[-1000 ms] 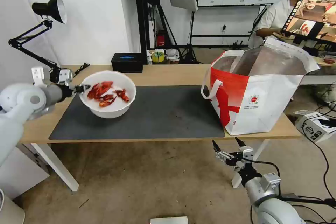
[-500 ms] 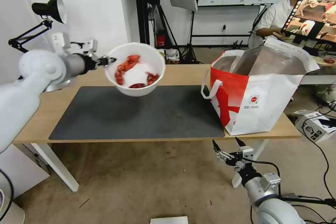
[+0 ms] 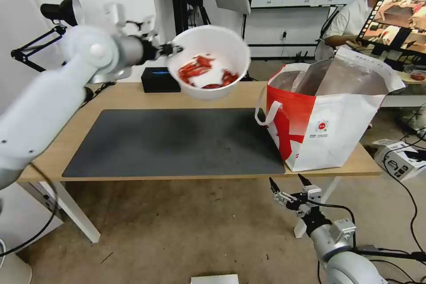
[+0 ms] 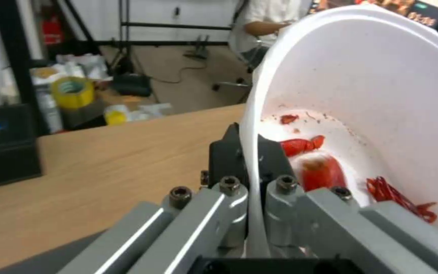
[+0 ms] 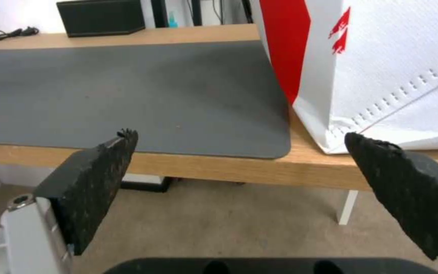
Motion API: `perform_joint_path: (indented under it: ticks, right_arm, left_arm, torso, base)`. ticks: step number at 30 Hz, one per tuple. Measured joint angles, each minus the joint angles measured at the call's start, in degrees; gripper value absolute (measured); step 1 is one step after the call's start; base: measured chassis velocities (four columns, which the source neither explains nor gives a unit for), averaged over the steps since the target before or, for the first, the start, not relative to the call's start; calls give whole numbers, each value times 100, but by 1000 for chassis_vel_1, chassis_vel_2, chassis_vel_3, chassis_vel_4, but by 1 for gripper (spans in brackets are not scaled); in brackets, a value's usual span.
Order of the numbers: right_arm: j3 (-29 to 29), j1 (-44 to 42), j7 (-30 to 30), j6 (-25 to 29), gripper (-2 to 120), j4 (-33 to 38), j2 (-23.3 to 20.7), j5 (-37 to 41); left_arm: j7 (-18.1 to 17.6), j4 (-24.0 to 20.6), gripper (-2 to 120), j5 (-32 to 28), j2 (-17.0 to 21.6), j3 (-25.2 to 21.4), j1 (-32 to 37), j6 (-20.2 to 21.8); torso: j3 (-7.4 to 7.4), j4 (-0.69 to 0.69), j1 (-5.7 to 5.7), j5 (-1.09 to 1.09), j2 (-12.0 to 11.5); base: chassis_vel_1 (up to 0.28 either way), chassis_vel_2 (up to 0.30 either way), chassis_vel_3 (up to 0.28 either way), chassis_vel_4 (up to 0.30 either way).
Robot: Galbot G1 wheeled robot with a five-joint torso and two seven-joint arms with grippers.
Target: Pick up the trash from the table and place it into the takeout bag.
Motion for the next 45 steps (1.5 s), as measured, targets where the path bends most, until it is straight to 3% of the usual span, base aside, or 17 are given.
perform_joint_path:
  ticks: [2, 13, 30, 32, 35, 37, 38, 41, 45]
  right_arm:
    - [0, 0, 0, 0, 100, 0, 0, 0]
    - [0, 0, 0, 0, 100, 0, 0, 0]
    - [0, 0, 0, 0, 100, 0, 0, 0]
    - [0, 0, 0, 0, 100, 0, 0, 0]
    - [0, 0, 0, 0, 100, 0, 0, 0]
    - [0, 0, 0, 0, 100, 0, 0, 0]
    - [0, 0, 0, 0, 100, 0, 0, 0]
    - [0, 0, 0, 0, 100, 1, 0, 0]
    - [0, 0, 0, 0, 100, 1, 0, 0]
  left_arm:
    - [-35, 185, 0, -6, -366, 140, -184, -8]
    - [-64, 929, 0, -5, -1462, 539, -670, -66]
    - [-284, 1897, 0, 34, -2551, 621, -950, -292]
    - [-347, 2136, 0, 60, -2827, 651, -1010, -376]
    - [-478, 2439, 0, 140, -3239, 707, -1048, -556]
    - [-522, 2586, 0, 301, -3501, 815, -1028, -887]
    - [-522, 2586, 0, 301, -3501, 815, -1028, -887]
    - [-584, 2619, 0, 621, -3692, 999, -889, -1514]
    - [-577, 2557, 0, 1053, -3722, 1231, -742, -2009]
  torso:
    - [0, 0, 0, -1, 0]
    - [0, -1, 0, 0, 0]
    - [0, 0, 0, 0, 0]
    - [0, 0, -1, 0, -1]
    - [0, 0, 0, 0, 0]
    - [-1, -1, 0, 1, 0]
    - [-1, -1, 0, 1, 0]
    - [0, 0, 0, 0, -1]
    - [0, 0, -1, -1, 0]
  base:
    - [0, 0, 0, 0]
    - [0, 0, 0, 0]
    - [0, 0, 0, 0]
    - [0, 0, 0, 0]
    - [0, 0, 0, 0]
    - [0, 0, 0, 0]
    - [0, 0, 0, 0]
    - [0, 0, 0, 0]
    - [0, 0, 0, 0]
